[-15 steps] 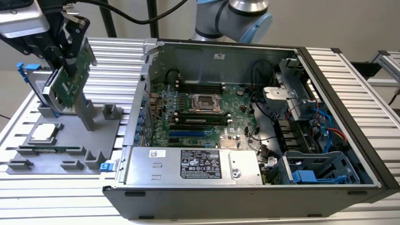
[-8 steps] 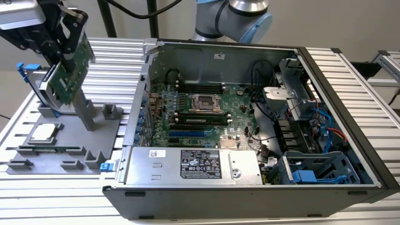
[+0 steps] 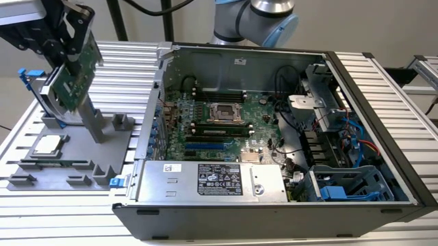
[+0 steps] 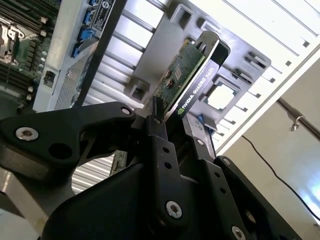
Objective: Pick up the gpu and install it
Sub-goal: 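Pick up the gpu and move the gpu toward the slot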
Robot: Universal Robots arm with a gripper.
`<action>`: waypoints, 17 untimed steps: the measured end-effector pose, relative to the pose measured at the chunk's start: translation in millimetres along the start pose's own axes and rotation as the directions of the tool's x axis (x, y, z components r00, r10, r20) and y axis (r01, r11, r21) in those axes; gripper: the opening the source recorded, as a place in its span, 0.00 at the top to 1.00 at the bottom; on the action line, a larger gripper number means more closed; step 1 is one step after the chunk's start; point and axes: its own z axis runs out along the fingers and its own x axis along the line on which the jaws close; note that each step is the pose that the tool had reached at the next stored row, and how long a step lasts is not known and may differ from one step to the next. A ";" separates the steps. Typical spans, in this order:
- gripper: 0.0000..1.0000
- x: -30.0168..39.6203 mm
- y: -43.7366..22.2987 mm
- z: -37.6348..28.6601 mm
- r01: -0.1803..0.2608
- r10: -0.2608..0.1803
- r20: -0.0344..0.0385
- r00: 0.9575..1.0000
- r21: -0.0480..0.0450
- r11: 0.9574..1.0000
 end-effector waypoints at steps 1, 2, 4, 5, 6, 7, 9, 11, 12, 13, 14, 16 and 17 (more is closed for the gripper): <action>1.00 0.0 0.1 -0.7 0.000 0.000 0.000 1.000 0.000 1.000; 1.00 0.0 0.1 -1.4 0.000 0.000 0.000 1.000 0.000 1.000; 1.00 0.0 0.2 -2.7 0.000 0.000 0.000 1.000 0.000 1.000; 1.00 0.0 0.2 -3.3 0.000 0.000 0.000 1.000 0.000 1.000; 1.00 0.0 0.3 -3.9 0.000 0.000 0.000 1.000 0.000 1.000; 1.00 -0.1 0.3 -4.2 0.000 0.000 0.000 1.000 0.000 1.000; 1.00 -0.1 0.3 -4.7 0.000 0.000 0.000 1.000 0.000 1.000; 1.00 -0.1 0.4 -6.0 0.000 0.000 0.000 1.000 0.000 1.000; 1.00 -0.1 0.5 -6.8 0.000 0.000 0.000 1.000 0.000 1.000; 1.00 -0.1 0.5 -7.4 0.000 0.000 0.000 1.000 0.000 1.000; 1.00 -0.1 0.6 -7.8 0.000 0.000 0.000 1.000 0.000 1.000; 1.00 -0.1 0.6 -9.0 0.000 0.000 0.000 1.000 0.000 1.000; 1.00 -0.1 0.7 -9.4 0.000 0.000 0.000 1.000 0.000 1.000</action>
